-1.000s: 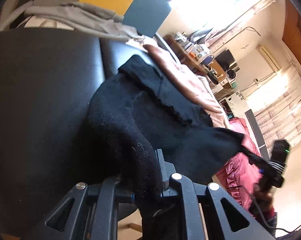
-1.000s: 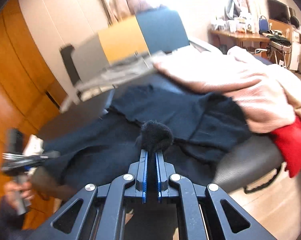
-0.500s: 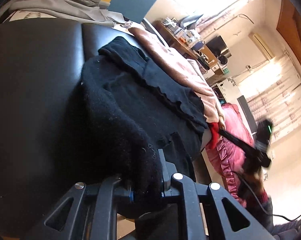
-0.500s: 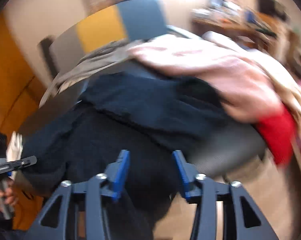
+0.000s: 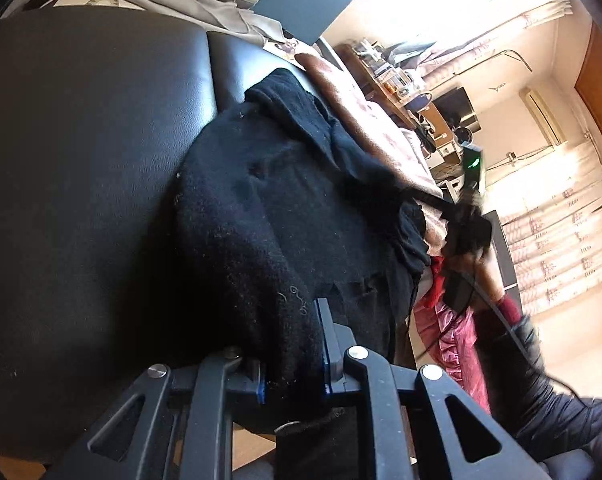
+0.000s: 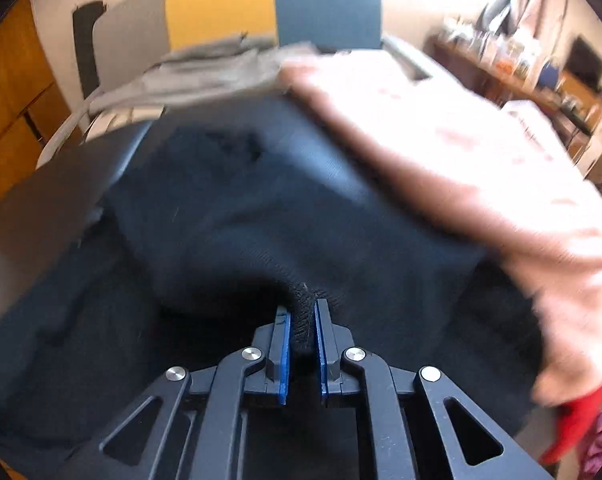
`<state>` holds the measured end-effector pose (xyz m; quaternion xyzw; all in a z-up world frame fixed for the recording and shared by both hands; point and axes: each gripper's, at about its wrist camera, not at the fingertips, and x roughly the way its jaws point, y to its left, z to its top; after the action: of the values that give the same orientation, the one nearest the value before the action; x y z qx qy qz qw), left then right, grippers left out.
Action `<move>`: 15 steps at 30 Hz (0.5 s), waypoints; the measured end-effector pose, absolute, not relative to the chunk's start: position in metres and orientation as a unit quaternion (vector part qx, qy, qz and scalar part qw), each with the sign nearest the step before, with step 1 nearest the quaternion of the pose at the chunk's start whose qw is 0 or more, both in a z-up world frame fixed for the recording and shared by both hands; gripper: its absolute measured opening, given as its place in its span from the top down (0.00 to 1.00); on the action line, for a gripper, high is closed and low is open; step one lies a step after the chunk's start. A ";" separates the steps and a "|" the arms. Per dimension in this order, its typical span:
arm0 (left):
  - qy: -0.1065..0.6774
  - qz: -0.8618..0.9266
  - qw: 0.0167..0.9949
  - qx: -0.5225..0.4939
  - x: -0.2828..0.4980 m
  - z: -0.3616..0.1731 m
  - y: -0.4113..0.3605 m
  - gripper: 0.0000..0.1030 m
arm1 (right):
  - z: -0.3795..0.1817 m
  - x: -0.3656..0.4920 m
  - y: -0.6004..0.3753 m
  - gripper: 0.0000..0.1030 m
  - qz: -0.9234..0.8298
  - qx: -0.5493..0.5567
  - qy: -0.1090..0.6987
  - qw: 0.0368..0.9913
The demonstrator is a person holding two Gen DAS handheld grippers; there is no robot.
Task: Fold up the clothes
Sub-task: 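Lay the black sweater onto the black chair seat with both tools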
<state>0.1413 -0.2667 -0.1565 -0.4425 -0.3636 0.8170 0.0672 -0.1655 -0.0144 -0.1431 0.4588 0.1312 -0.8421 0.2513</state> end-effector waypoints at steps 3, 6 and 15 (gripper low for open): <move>-0.351 0.820 0.082 -0.444 0.136 -0.154 -0.265 0.84 | -0.104 -0.207 -0.001 0.90 -0.859 0.441 0.090 0.245; -0.348 0.821 0.081 -0.445 0.136 -0.153 -0.263 0.84 | -0.068 -0.259 0.012 0.88 -0.896 0.402 0.071 0.177; -0.355 0.817 0.043 -0.453 0.149 -0.158 -0.280 0.84 | -0.033 -0.266 0.053 0.37 -0.936 0.332 0.032 0.115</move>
<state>0.1489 -0.2797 -0.1577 -0.4531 -0.3551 0.8165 0.0432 -0.2662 0.0531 -0.0328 0.3324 0.0321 -0.9356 0.1146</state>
